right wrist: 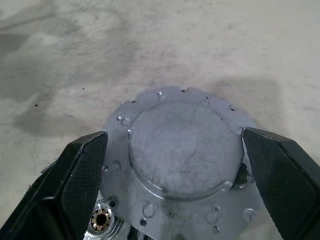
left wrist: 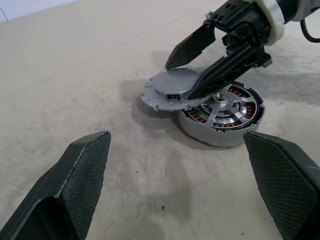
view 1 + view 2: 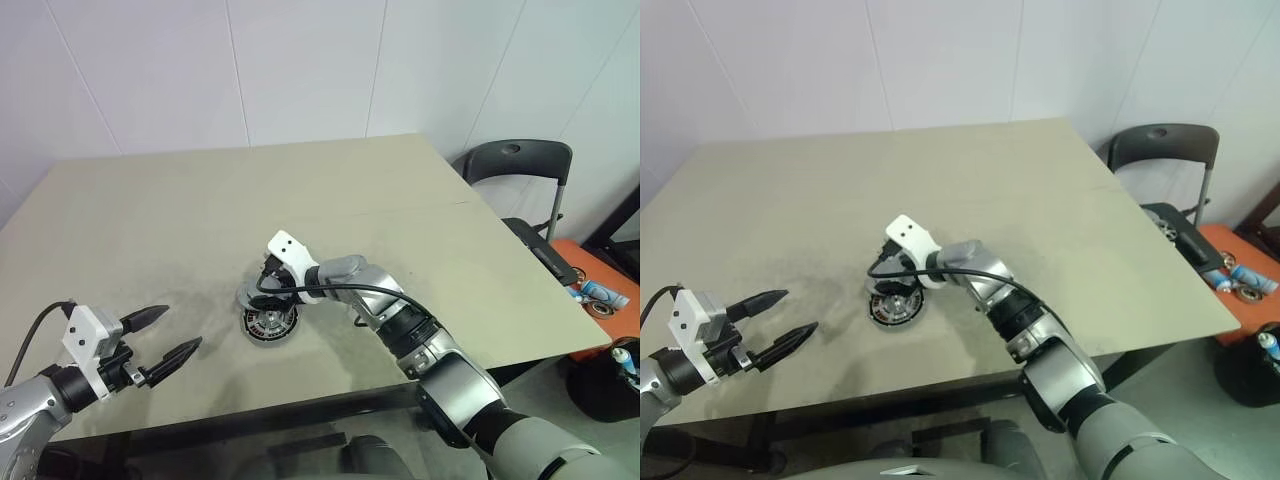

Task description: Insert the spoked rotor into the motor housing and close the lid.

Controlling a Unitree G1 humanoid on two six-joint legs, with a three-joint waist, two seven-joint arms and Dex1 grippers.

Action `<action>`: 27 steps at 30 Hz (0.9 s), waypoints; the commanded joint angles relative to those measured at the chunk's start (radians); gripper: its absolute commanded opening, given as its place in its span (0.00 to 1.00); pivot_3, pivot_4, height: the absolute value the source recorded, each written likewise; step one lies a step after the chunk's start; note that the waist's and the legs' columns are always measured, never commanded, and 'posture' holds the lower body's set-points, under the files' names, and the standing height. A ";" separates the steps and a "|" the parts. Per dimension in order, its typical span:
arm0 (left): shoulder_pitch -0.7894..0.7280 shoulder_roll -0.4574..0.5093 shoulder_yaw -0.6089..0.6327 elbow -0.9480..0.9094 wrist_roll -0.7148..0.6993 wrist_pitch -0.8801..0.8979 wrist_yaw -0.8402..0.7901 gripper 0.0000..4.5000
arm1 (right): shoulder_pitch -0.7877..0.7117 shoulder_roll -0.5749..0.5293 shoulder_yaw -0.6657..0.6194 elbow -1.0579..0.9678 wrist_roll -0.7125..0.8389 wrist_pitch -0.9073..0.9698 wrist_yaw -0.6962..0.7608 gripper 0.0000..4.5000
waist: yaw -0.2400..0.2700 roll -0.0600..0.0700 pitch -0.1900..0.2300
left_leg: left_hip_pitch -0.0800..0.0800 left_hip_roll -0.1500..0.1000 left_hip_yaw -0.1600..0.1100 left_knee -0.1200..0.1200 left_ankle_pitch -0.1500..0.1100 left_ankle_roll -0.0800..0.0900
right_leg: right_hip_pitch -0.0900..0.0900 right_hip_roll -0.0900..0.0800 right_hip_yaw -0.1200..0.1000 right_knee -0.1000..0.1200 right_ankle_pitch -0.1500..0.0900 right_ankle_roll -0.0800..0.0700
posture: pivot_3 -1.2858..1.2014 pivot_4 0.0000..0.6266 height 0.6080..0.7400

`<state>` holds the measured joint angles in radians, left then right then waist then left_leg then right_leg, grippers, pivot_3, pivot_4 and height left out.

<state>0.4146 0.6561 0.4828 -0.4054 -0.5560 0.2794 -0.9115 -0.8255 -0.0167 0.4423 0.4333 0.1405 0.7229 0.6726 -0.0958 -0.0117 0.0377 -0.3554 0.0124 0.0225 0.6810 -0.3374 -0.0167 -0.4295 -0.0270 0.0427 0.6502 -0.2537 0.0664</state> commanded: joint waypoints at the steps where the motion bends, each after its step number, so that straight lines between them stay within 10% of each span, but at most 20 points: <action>1: -0.015 0.007 0.000 -0.025 -0.011 -0.004 0.002 1.00 | -0.029 0.021 -0.039 0.011 -0.005 -0.016 -0.007 1.00 | 0.000 0.000 0.000 | 0.000 0.000 0.000 0.000 0.000 0.000 | 0.000 0.000 0.000 0.000 0.000 0.000 | 0.52 0.00 1.00; 6: -0.017 0.008 0.003 -0.023 -0.009 -0.007 0.001 1.00 | -0.030 0.028 -0.048 0.025 -0.011 -0.012 0.006 1.00 | 0.000 0.000 0.000 | 0.000 0.000 0.000 0.000 0.000 0.000 | 0.000 0.000 0.000 0.000 0.000 0.000 | 0.52 0.00 1.00; 12: -0.023 0.007 0.005 -0.015 -0.007 -0.013 -0.001 1.00 | -0.022 0.029 -0.066 0.024 0.000 -0.033 0.031 0.72 | 0.000 0.000 0.000 | 0.000 0.000 0.000 0.000 0.000 0.000 | 0.000 0.000 0.000 0.000 0.000 0.000 | 0.52 0.00 1.00; 27: -0.017 0.001 0.007 0.011 0.002 -0.037 -0.017 1.00 | -0.010 0.010 -0.134 0.042 0.064 -0.176 0.234 0.72 | -0.001 0.000 0.000 | 0.000 0.000 0.000 0.000 0.000 0.000 | 0.000 0.000 0.000 0.000 0.000 0.000 | 0.52 0.00 1.00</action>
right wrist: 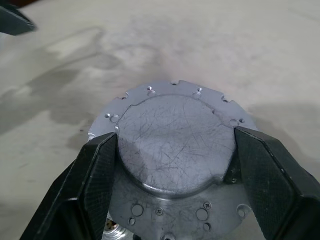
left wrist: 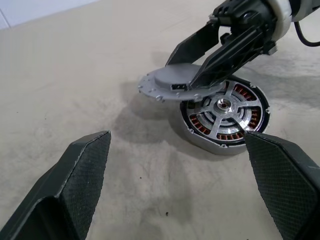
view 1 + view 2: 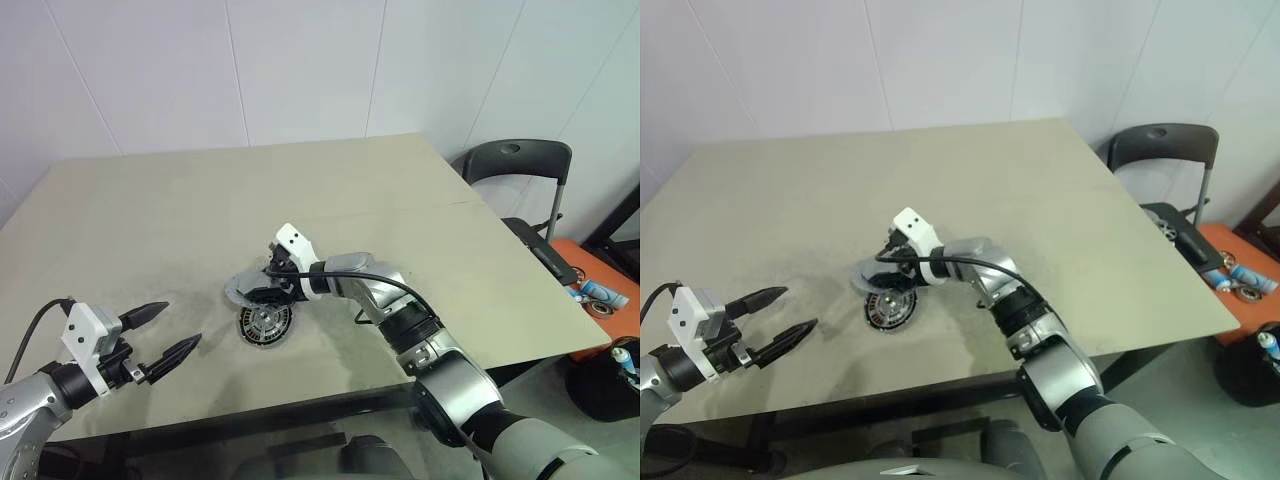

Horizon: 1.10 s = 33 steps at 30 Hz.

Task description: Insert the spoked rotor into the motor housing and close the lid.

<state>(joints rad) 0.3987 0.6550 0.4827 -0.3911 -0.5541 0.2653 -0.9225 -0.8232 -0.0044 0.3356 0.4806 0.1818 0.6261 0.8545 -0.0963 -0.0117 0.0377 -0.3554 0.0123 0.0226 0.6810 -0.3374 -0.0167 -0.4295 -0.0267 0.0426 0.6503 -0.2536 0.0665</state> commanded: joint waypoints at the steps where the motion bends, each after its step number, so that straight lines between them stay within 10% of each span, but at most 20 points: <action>1: 0.001 0.001 0.008 -0.003 0.000 -0.025 -0.007 1.00 | -0.016 -0.002 -0.030 0.005 0.023 -0.083 0.060 0.72 | 0.000 0.000 0.000 | 0.000 0.000 0.000 0.000 0.000 0.000 | 0.000 0.000 0.000 0.000 0.000 0.000 | 0.52 0.00 1.00; 33: 0.065 0.008 0.047 -0.017 -0.017 -0.027 -0.027 1.00 | -0.072 -0.088 0.056 0.297 -0.141 -0.527 0.498 0.72 | 0.000 0.000 0.000 | 0.001 0.000 0.000 0.000 0.000 0.000 | 0.000 0.000 0.000 0.001 0.000 0.000 | 0.52 0.00 1.00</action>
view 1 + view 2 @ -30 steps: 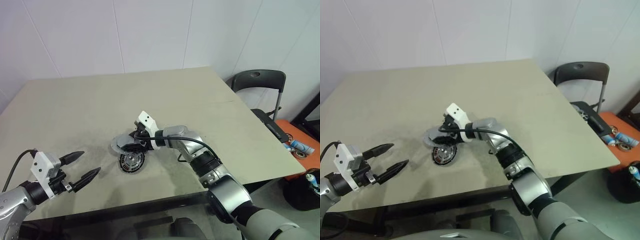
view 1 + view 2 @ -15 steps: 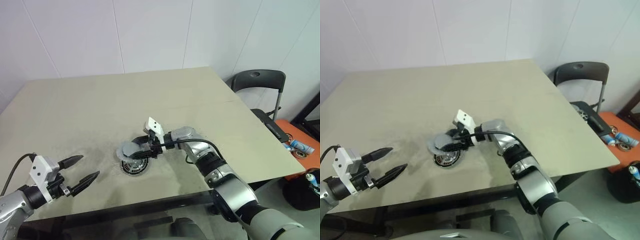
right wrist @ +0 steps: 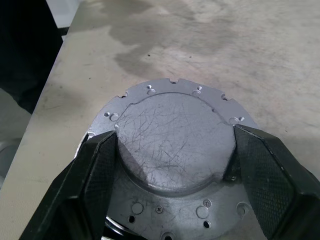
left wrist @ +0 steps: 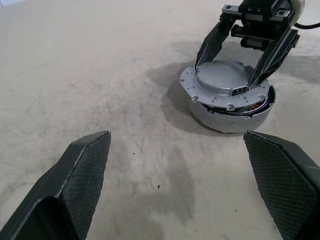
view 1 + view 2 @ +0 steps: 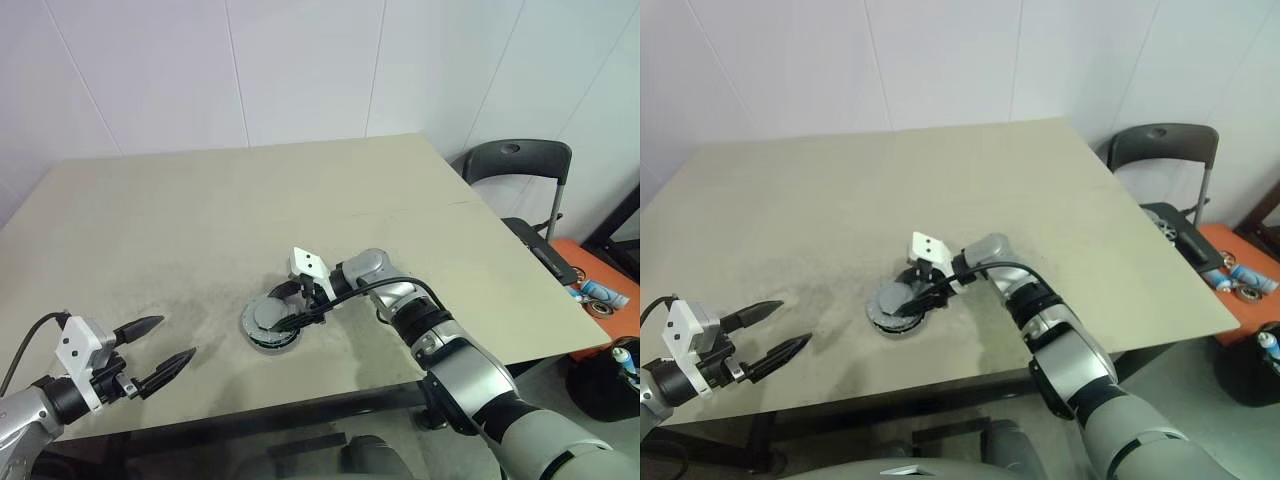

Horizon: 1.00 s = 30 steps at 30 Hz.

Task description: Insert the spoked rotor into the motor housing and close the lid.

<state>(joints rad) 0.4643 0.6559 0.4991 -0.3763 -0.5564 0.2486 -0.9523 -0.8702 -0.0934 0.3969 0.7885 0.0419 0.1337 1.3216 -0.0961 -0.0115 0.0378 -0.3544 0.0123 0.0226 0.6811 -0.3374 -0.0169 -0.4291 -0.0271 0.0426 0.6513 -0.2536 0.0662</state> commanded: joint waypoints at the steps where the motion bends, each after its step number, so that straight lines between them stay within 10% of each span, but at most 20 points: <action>1: 0.001 0.008 0.031 -0.033 -0.015 -0.011 0.002 1.00 | -0.023 -0.003 0.000 -0.010 -0.009 -0.043 0.037 0.72 | 0.000 0.000 0.000 | 0.000 0.000 0.000 0.000 0.000 0.000 | 0.000 0.000 0.000 0.000 0.000 0.000 | 0.52 0.00 1.00; 30: -0.030 0.011 0.001 -0.037 -0.008 -0.006 0.005 1.00 | -0.037 -0.014 0.007 0.072 -0.064 -0.115 0.104 0.72 | 0.002 0.000 0.000 | 0.002 0.000 0.000 0.000 0.000 0.000 | 0.002 0.000 0.000 0.001 0.000 0.000 | 0.52 0.00 1.00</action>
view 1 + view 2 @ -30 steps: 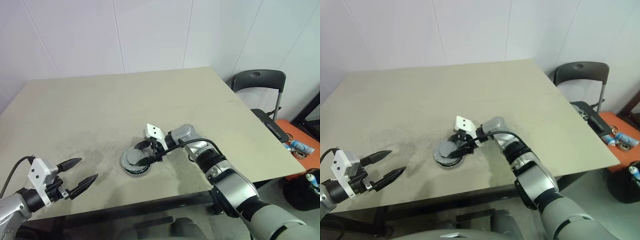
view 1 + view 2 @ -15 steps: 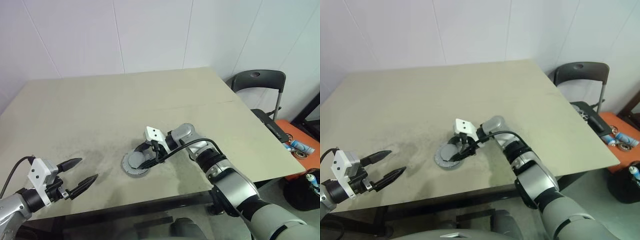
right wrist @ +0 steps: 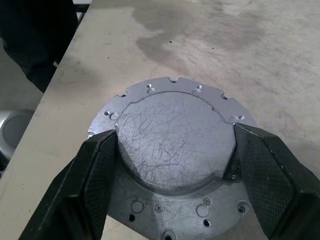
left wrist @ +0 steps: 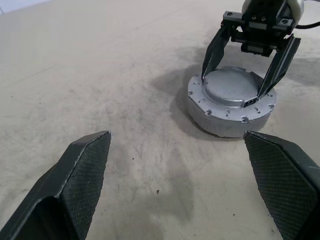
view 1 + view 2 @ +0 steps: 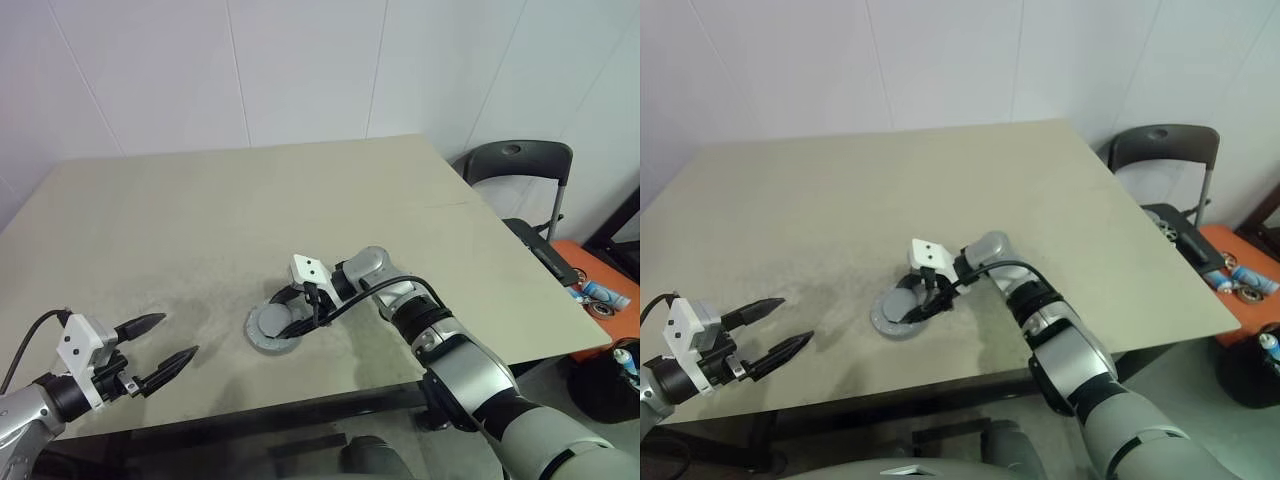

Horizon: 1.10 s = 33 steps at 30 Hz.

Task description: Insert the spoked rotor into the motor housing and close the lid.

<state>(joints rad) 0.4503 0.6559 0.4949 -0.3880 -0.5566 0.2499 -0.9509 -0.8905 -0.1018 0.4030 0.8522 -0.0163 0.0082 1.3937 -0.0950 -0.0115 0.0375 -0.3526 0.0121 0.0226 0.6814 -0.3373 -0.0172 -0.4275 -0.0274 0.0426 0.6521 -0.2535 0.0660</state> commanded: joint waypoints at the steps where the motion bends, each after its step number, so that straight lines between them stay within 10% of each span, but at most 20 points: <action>1: -0.018 0.011 0.003 -0.025 -0.007 -0.007 0.004 1.00 | -0.019 -0.006 -0.001 0.011 -0.010 0.005 0.023 0.72 | 0.001 0.000 0.000 | 0.000 0.000 0.000 0.000 0.000 0.000 | 0.000 0.000 0.000 0.000 0.000 0.000 | 0.52 0.00 1.00; 11: -0.114 0.001 -0.112 -0.027 0.023 0.092 0.102 1.00 | -0.024 -0.005 0.000 0.032 -0.022 -0.009 0.014 0.72 | 0.002 0.000 -0.001 | 0.001 -0.001 0.000 0.000 0.000 0.000 | 0.001 -0.001 0.000 0.001 0.000 0.000 | 0.52 0.00 1.00; 26: -0.307 -0.056 -0.360 0.030 0.116 0.130 0.173 0.05 | -0.025 -0.004 -0.008 0.031 -0.023 -0.006 0.008 0.72 | 0.002 0.000 -0.001 | 0.002 -0.001 0.000 0.001 0.000 0.000 | 0.001 -0.001 0.000 0.002 0.000 0.000 | 0.52 0.00 1.00; 33: -0.336 -0.081 -0.447 0.057 0.181 0.139 0.204 0.00 | -0.024 -0.004 -0.010 0.027 -0.022 -0.005 0.006 0.72 | 0.003 0.001 -0.001 | 0.002 -0.002 0.000 0.001 0.000 0.000 | 0.001 -0.001 0.000 0.002 0.000 0.000 | 0.52 0.00 1.00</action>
<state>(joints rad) 0.1376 0.5744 0.0487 -0.3218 -0.3841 0.4018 -0.7565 -0.9049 -0.0987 0.3969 0.8780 -0.0272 0.0036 1.3986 -0.0919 -0.0109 0.0363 -0.3509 0.0106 0.0223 0.6829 -0.3370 -0.0175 -0.4262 -0.0283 0.0429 0.6547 -0.2534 0.0662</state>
